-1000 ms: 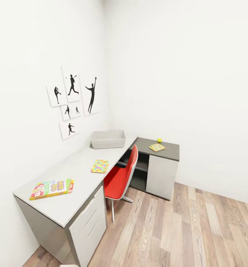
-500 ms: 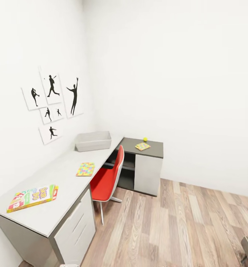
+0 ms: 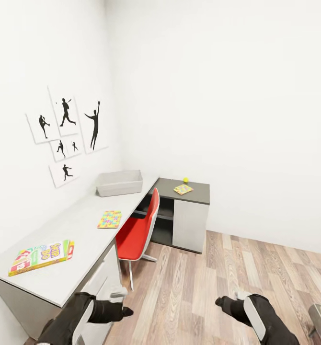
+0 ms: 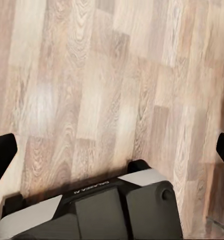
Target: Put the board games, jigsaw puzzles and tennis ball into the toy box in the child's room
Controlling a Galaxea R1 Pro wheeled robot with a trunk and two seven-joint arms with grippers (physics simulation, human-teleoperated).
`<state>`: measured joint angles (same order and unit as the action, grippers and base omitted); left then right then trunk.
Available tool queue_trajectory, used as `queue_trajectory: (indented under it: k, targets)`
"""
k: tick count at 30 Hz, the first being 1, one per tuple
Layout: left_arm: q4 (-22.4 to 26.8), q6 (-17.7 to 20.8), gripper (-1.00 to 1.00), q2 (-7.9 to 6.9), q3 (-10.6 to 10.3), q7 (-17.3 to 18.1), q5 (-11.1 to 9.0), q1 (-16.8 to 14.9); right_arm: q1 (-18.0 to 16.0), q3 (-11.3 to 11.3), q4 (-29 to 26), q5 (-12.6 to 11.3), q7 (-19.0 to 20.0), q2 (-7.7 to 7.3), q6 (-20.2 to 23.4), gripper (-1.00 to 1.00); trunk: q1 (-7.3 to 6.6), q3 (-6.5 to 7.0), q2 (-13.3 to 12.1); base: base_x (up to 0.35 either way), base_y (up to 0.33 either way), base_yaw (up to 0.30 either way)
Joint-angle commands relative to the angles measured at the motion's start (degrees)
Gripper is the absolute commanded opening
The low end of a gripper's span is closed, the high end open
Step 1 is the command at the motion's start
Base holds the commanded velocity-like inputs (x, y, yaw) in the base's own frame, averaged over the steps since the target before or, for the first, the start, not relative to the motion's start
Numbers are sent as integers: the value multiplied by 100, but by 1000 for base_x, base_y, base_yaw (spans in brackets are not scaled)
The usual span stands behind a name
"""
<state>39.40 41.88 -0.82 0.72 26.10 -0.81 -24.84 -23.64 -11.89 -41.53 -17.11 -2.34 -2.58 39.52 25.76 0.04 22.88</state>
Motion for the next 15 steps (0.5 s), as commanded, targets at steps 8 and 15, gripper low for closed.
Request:
queue_trajectory:
  k: [8, 15]
  targets:
    - [1220, 1166, 100, -13, 12, 1484, 5, -30, 3, -371, -1539, -40, -30, 55, 1106, 100, 3, -4, 4, 0, 0, 0]
    - [1444, 1346, 100, -39, 90, 2071, 9, -77, -4, -411, -2221, -46, -30, 69, 1498, 100, 3, -4, 4, 0, 0, 0]
